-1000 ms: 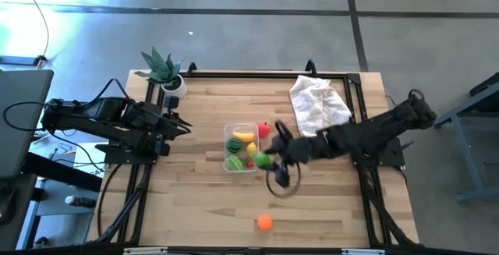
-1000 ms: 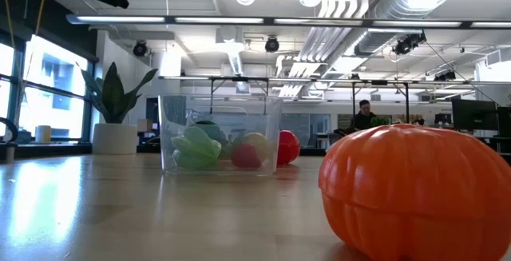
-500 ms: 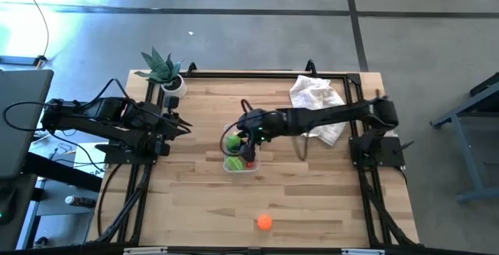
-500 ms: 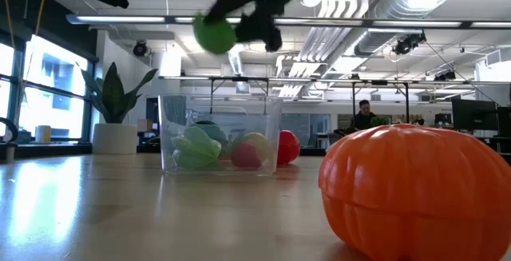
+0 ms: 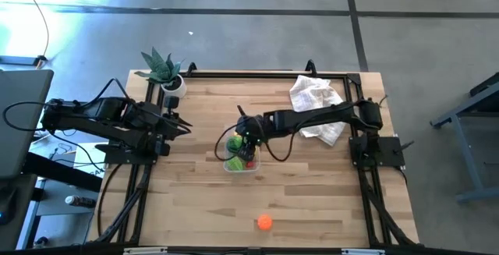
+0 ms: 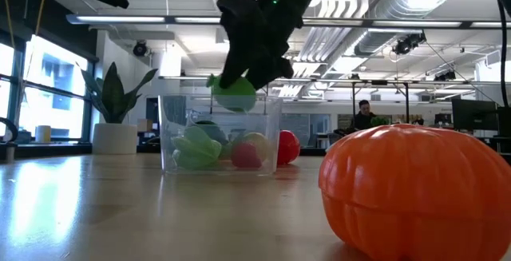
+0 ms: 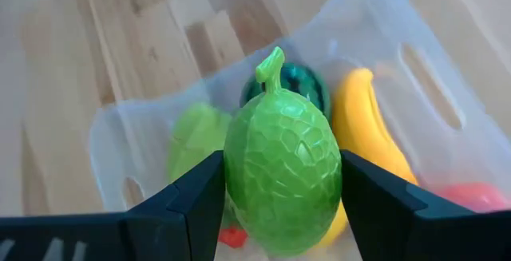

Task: Pick and placing Produce into tupperware
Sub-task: Put the melon into the bin

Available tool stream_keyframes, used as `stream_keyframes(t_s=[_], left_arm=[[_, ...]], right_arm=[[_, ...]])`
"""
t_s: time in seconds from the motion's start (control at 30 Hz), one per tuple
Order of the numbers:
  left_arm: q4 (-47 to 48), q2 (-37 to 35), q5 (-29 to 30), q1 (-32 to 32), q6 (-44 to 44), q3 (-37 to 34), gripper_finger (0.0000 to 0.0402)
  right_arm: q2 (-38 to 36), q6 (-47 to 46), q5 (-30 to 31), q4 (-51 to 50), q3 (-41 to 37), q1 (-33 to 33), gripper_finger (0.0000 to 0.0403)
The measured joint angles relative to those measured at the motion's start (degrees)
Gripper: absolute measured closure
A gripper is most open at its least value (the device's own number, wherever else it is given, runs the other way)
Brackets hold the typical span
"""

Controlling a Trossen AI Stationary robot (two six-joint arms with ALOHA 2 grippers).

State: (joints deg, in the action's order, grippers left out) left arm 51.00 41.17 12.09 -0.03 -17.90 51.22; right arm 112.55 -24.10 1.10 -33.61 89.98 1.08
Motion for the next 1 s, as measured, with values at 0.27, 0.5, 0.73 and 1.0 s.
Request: stream_keyframes(t_s=[0.27,0.5,0.73,1.0], left_arm=[[0.00,-0.02,0.01,0.00,-0.01,0.00,0.0316],[0.00,-0.02,0.01,0.02,-0.01,0.00,0.0316],[0.01,0.00,-0.01,0.02,0.01,0.00,0.0316],[0.00,0.00,-0.01,0.00,-0.01,0.01,0.0316]], right_arm=[[2.44,0.89,0.39,-1.01,-0.04,2.08,0.0203],[3.62,1.08,0.30,-1.57,-0.05,3.85,0.0203],[4.48,1.66,0.22,-1.78,-0.02,4.49,0.0203],[4.99,2.73,0.18,-1.62,-0.05,4.59,0.0203]])
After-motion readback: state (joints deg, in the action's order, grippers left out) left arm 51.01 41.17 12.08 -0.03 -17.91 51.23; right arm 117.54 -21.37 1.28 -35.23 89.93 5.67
